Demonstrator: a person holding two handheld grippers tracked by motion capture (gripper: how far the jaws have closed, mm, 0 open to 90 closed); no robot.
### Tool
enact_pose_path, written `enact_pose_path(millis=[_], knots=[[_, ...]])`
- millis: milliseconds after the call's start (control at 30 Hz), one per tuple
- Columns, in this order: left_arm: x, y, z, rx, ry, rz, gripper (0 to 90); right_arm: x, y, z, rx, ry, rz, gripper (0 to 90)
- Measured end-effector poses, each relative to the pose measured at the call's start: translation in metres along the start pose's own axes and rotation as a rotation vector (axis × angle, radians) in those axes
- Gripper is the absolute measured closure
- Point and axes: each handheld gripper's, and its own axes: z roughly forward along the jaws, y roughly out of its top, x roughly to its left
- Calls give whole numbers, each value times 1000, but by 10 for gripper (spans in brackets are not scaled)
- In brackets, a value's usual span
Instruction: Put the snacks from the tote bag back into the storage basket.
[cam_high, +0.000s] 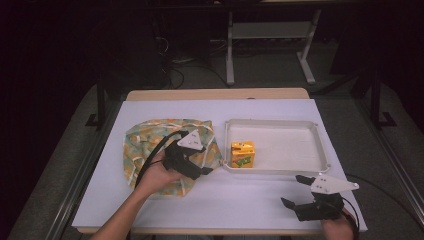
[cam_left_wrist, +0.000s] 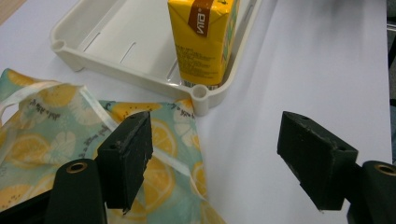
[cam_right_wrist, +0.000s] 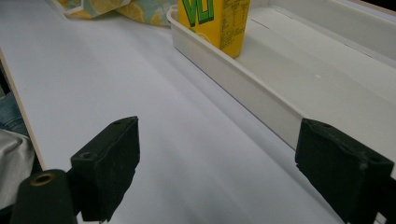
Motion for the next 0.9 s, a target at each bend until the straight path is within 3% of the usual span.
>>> enact_pose_path(millis=[767,900], knots=[[-21,-33,-14,-40,43,-17,256,0,2,2,-4,0,-8,135],[-23,-40,-18,-62,67,-31,260,0,2,2,-3,0,-6,134]])
